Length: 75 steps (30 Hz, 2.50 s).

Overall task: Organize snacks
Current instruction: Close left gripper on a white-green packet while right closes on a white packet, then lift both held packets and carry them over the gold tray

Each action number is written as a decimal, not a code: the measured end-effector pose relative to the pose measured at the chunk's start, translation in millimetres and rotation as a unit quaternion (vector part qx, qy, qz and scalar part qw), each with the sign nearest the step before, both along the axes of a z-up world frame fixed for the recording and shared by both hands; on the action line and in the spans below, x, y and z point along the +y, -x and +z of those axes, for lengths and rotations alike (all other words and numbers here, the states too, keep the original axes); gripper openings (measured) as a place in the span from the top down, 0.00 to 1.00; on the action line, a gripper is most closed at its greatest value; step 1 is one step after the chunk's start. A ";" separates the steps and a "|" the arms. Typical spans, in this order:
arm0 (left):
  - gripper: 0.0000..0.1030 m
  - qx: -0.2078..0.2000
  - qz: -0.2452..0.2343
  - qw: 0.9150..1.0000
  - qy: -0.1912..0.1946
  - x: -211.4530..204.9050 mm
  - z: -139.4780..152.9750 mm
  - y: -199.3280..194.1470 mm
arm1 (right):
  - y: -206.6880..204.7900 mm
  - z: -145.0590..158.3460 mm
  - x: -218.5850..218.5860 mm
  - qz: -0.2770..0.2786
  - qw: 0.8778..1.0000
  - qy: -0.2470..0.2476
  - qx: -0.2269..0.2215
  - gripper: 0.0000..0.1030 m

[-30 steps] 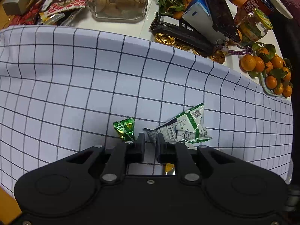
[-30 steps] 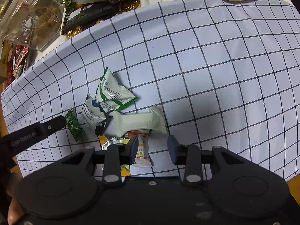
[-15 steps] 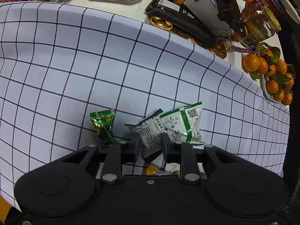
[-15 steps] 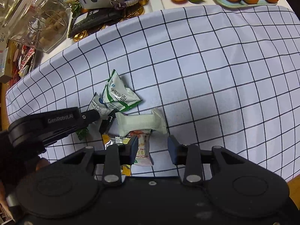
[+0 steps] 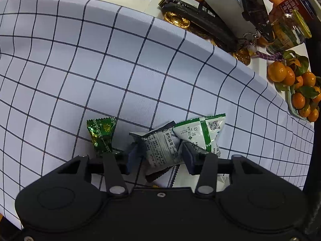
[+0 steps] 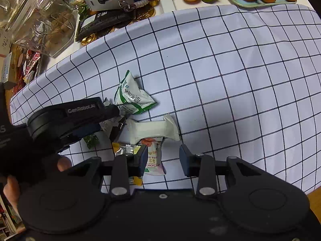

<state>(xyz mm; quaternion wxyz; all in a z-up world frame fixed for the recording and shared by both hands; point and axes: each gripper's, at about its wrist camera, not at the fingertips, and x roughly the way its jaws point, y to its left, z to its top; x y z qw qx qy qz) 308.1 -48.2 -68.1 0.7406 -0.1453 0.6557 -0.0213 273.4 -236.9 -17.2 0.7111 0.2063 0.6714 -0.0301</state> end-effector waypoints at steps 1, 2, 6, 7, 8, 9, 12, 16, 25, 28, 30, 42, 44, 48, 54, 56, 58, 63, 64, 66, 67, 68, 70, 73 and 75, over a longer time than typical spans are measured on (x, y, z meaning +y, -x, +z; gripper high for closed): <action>0.48 0.001 0.002 1.000 0.000 -0.2 -0.9 -0.3 | 0.1 0.1 -0.1 -0.001 1.000 0.000 0.000 0.64; 0.48 0.001 0.000 1.000 -0.001 -0.7 -1.1 -0.4 | 0.2 0.3 -0.4 -0.003 1.000 0.001 0.000 0.64; 0.61 0.003 -0.016 1.000 -0.011 -6.7 -2.0 -1.7 | -0.5 1.0 -3.9 -0.010 1.000 -0.001 0.000 0.64; 0.61 0.005 -0.018 1.000 -0.010 -7.1 -1.9 -1.5 | -0.4 1.0 -4.7 -0.011 1.000 -0.002 0.000 0.64; 0.62 0.005 -0.019 1.000 -0.011 -7.8 -1.4 -1.5 | -0.8 0.7 -5.8 -0.013 1.000 -0.002 0.000 0.64; 0.62 0.004 -0.021 1.000 -0.011 -8.1 0.2 -1.1 | -1.1 -0.1 -7.0 -0.016 1.000 -0.001 0.001 0.64; 0.62 -0.005 -0.028 1.000 -0.014 -6.4 10.6 2.1 | -1.6 -2.6 -9.0 -0.021 1.000 0.000 0.004 0.64; 0.62 -0.036 -0.040 0.998 -0.027 -0.6 32.8 8.5 | -2.6 -6.1 -9.9 -0.024 1.000 0.005 0.008 0.64; 0.62 -0.090 -0.063 0.986 -0.128 17.2 55.7 13.2 | 3.5 -24.2 18.5 0.016 0.999 -0.005 0.039 0.64; 0.62 -0.071 -0.062 0.988 -0.122 27.5 51.6 12.7 | 6.4 -33.0 33.7 0.032 0.998 0.008 0.050 0.64; 0.62 -0.056 -0.060 0.991 -0.110 34.9 49.1 12.5 | 8.5 -37.7 42.9 0.043 0.997 0.015 0.055 0.64; 0.62 -0.032 -0.055 0.989 -0.135 51.4 40.7 16.9 | 9.3 -52.2 81.2 0.076 0.994 0.058 0.050 0.64; 0.62 -0.031 -0.056 0.989 -0.136 51.4 40.8 17.4 | 8.1 -56.8 85.6 0.081 0.993 0.071 0.049 0.64; 0.62 -0.031 -0.060 0.989 -0.131 51.1 42.7 18.3 | 6.6 -62.9 89.6 0.089 0.991 0.083 0.051 0.74; 0.62 -0.025 -0.063 0.989 -0.135 50.6 41.3 18.9 | 0.2 -61.9 75.6 0.078 0.993 0.072 0.058 0.82; 0.62 -0.022 -0.060 0.989 -0.133 52.1 40.9 18.6 | -2.6 -58.4 65.0 0.064 0.993 0.080 0.053 0.82; 0.62 -0.019 -0.056 0.990 -0.131 54.1 40.5 18.4 | -6.3 -54.2 52.2 0.047 0.994 0.082 0.047 0.82; 0.62 -0.011 -0.051 0.991 -0.124 56.7 40.7 18.4 | -11.6 -39.2 16.1 0.005 0.997 0.065 0.031 0.82; 0.62 -0.011 -0.052 0.991 -0.123 56.8 41.0 18.4 | -12.0 -35.0 9.6 -0.002 0.998 0.063 0.025 0.82; 0.62 -0.011 -0.053 0.991 -0.124 56.2 41.8 20.1 | -11.7 -26.7 -3.4 -0.015 0.998 0.060 0.013 0.82; 0.62 -0.011 -0.055 0.991 -0.125 55.7 42.1 20.9 | -7.1 -20.1 -4.7 -0.022 0.998 0.058 0.006 0.82; 0.62 -0.011 -0.056 0.990 -0.126 54.9 42.5 21.5 | -6.5 -16.0 -10.2 -0.028 0.998 0.054 0.000 0.82; 0.62 -0.013 -0.060 0.990 -0.128 53.4 43.6 23.8 | -3.0 -6.6 -21.2 -0.040 0.998 0.040 -0.007 0.82; 0.62 -0.015 -0.066 0.989 -0.132 50.8 43.8 26.3 | 1.5 -1.7 -31.6 -0.053 0.999 0.004 -0.008 0.82; 0.62 -0.015 -0.069 0.988 -0.136 49.2 43.3 28.4 | 3.1 0.3 -37.9 -0.060 0.998 -0.019 -0.004 0.82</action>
